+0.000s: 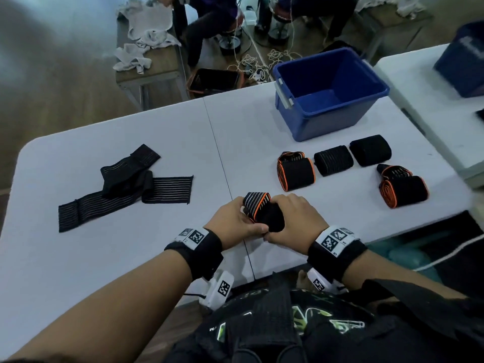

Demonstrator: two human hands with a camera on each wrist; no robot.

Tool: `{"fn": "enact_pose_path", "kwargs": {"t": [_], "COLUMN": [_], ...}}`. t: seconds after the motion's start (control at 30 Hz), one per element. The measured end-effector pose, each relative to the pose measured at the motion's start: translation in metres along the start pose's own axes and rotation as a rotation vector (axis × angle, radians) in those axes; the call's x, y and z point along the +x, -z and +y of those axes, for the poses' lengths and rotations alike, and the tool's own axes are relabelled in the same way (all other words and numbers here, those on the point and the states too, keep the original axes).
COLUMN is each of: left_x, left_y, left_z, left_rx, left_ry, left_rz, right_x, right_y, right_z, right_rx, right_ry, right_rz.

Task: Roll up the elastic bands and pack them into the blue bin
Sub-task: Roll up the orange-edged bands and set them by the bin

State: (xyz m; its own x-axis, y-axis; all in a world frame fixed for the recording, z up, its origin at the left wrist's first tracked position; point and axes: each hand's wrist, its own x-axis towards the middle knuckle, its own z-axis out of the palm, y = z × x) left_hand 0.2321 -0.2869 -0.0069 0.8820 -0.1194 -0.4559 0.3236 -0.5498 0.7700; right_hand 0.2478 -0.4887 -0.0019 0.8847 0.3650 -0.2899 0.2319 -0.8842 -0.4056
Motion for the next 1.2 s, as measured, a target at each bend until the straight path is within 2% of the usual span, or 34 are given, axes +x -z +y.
{"fn": "enact_pose_path", "kwargs": {"t": [0.07, 0.2, 0.3, 0.37, 0.43, 0.57, 0.8, 1.03, 1.2], "left_x": [0.008, 0.034, 0.058, 0.073, 0.087, 0.105, 0.114, 0.114, 0.115], "left_y": [0.0, 0.006, 0.003, -0.005, -0.016, -0.034, -0.038, -0.04, -0.037], "left_z": [0.012, 0.043, 0.068, 0.081, 0.09, 0.095, 0.092, 0.087, 0.089], "left_rx": [0.111, 0.36, 0.431, 0.497, 0.581, 0.714, 0.747, 0.714, 0.698], "left_ry": [-0.018, -0.067, -0.214, -0.337, -0.382, -0.387, -0.365, -0.34, -0.331], "left_rz": [0.017, 0.141, 0.202, 0.183, 0.141, 0.07, 0.127, 0.153, 0.124], "right_x": [-0.01, -0.032, -0.045, -0.053, -0.059, -0.066, -0.055, -0.04, -0.037], "right_y": [0.001, 0.006, 0.012, 0.018, 0.025, 0.039, 0.047, 0.045, 0.05], "right_z": [0.01, 0.036, 0.057, 0.07, 0.082, 0.103, 0.12, 0.125, 0.125], "right_rx": [-0.017, 0.027, 0.068, 0.105, 0.09, 0.02, 0.03, 0.079, 0.121], "right_ry": [-0.027, -0.141, -0.25, -0.336, -0.398, -0.493, -0.596, -0.627, -0.619], "right_rz": [0.007, 0.023, 0.043, 0.085, 0.144, 0.223, 0.34, 0.402, 0.399]}}
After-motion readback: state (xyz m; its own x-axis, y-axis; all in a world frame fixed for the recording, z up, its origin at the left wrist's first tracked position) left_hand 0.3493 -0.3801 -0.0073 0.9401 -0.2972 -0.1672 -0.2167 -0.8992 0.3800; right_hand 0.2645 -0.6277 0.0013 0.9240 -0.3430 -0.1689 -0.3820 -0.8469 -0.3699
